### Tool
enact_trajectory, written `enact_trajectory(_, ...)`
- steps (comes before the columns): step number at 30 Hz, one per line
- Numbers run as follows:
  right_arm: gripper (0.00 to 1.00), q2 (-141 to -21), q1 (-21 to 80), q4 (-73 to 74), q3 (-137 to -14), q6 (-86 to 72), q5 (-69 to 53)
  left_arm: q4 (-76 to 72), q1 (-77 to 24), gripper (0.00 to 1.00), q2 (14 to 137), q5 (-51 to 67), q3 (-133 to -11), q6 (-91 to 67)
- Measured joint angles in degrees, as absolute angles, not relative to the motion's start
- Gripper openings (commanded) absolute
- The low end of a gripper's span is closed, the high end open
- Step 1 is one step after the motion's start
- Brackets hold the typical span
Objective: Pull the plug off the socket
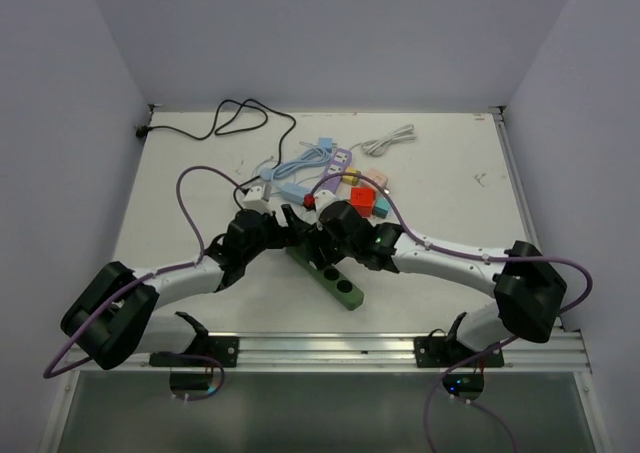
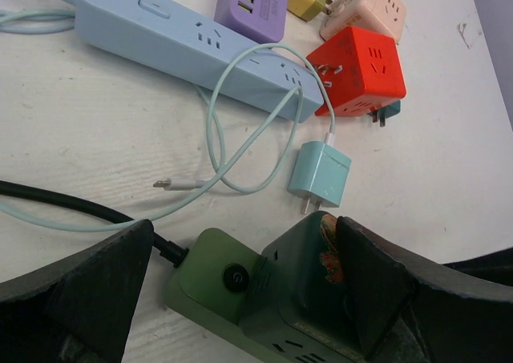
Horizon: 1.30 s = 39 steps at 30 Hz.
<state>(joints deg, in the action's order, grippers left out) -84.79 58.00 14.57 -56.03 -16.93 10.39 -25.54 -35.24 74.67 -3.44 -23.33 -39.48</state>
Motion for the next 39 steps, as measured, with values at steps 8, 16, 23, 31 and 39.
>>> enact_trajectory(8,0.43,-84.84,48.12,10.2,-53.34,-20.8,-4.8,-25.8,-35.09,0.98,74.67,-4.91,-23.33,-39.51)
enact_trajectory(16,0.43,-85.1,50.3,10.28,-53.34,-19.55,-2.28,-25.54,-35.11,0.98,74.67,-4.73,-23.33,-39.46)
enact_trajectory(23,0.46,-85.1,58.5,11.35,-53.43,-17.47,10.31,-25.08,-35.29,0.98,75.05,-3.22,-23.33,-39.46)
enact_trajectory(31,0.48,-85.03,54.46,9.37,-52.29,-19.29,4.25,-25.06,-35.27,0.98,74.94,-3.64,-23.24,-39.46)
enact_trajectory(39,0.52,-84.95,50.39,8.19,-51.29,-20.14,-2.79,-25.08,-35.27,0.98,74.87,-4.12,-23.22,-39.48)
